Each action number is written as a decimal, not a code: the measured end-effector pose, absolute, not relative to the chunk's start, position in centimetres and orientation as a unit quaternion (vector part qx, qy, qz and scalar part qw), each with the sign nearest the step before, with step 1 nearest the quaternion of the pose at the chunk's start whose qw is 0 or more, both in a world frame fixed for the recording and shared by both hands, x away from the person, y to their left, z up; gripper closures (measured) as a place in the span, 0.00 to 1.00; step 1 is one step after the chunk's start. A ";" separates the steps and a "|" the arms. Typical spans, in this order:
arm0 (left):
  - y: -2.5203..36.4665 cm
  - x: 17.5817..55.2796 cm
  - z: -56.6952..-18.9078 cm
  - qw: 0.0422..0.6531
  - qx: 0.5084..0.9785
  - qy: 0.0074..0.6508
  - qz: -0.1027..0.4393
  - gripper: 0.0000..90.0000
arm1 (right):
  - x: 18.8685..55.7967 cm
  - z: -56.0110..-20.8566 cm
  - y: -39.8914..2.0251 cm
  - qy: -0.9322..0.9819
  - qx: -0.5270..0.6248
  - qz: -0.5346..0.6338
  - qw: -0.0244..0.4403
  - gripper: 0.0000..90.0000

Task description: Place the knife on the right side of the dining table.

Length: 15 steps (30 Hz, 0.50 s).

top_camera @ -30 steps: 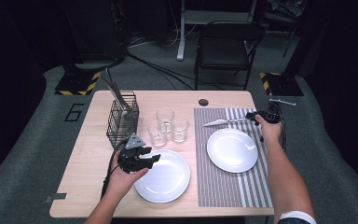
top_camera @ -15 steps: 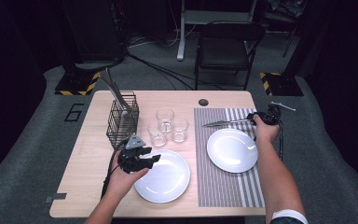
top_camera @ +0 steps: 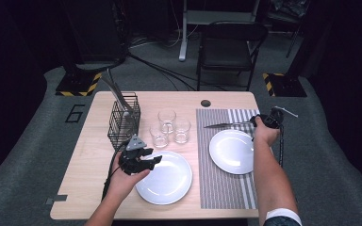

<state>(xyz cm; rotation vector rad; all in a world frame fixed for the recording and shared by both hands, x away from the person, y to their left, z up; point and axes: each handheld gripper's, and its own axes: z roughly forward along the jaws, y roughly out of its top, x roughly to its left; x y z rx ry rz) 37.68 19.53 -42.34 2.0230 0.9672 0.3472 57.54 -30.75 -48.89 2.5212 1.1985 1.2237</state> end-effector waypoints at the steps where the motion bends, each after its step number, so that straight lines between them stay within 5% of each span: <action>1: 19.5 37.7 -42.3 0.422 0.808 0.386 0.139 0.55 | 57.5 -49.0 -30.8 0.391 0.827 0.401 0.049 0.78; 15: 19.7 37.7 -42.2 0.425 0.806 0.388 0.140 0.55 | 57.4 -49.6 -30.6 0.366 0.843 0.392 0.050 0.78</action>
